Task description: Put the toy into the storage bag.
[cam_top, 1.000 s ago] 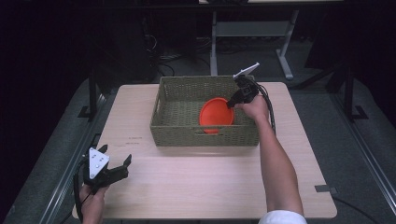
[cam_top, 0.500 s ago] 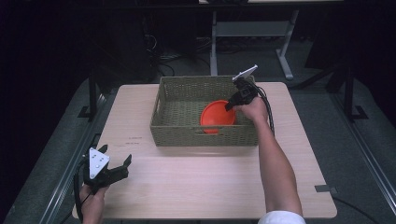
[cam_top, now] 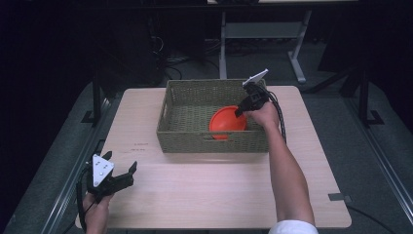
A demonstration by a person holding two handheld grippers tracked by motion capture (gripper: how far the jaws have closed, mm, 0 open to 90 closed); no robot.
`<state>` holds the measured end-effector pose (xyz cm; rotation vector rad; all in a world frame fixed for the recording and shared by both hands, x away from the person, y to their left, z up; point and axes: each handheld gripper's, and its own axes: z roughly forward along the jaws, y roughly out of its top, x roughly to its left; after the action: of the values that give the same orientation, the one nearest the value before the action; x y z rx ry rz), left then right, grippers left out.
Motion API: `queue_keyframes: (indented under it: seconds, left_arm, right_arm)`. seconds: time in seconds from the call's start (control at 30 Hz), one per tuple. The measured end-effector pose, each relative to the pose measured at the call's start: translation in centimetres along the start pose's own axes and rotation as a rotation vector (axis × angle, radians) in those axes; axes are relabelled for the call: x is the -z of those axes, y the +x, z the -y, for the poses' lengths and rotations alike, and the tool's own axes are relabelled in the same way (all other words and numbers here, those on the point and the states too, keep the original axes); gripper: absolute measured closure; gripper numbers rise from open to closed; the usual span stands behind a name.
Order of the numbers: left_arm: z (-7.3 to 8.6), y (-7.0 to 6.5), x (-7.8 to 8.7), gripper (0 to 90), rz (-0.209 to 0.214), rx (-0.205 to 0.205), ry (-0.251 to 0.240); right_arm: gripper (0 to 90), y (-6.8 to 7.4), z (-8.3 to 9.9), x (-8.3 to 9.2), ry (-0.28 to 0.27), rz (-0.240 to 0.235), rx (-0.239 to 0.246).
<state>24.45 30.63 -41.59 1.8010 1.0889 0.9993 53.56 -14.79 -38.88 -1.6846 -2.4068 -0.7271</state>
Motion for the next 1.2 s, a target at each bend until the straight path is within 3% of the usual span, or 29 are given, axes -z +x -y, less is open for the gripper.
queue_keyframes:
  seconds: [0.23,0.33,0.43,0.7,1.2]
  left_arm:
    - [0.0,0.1,0.0,12.7,-0.003,-0.001,0.002]
    - [0.0,0.1,0.0,12.8,-0.002,-0.002,0.003]
    - [0.0,0.1,0.0,12.7,-0.001,-0.002,0.002]
    - [0.0,-0.1,0.0,12.8,0.002,-0.004,0.001]
    - [0.0,-0.1,0.0,12.7,-0.001,-0.002,0.003]
  right_arm:
    - [50.7,-0.3,0.1,0.2,-0.007,0.026,-0.011]
    - [51.2,-0.4,0.1,0.7,-0.027,-0.001,-0.013]
    - [49.7,0.1,0.3,1.3,-0.051,-0.028,0.020]
    - [45.4,0.7,0.7,2.6,-0.077,-0.096,0.054]
    - [38.2,1.3,1.8,5.6,-0.158,-0.180,0.097]
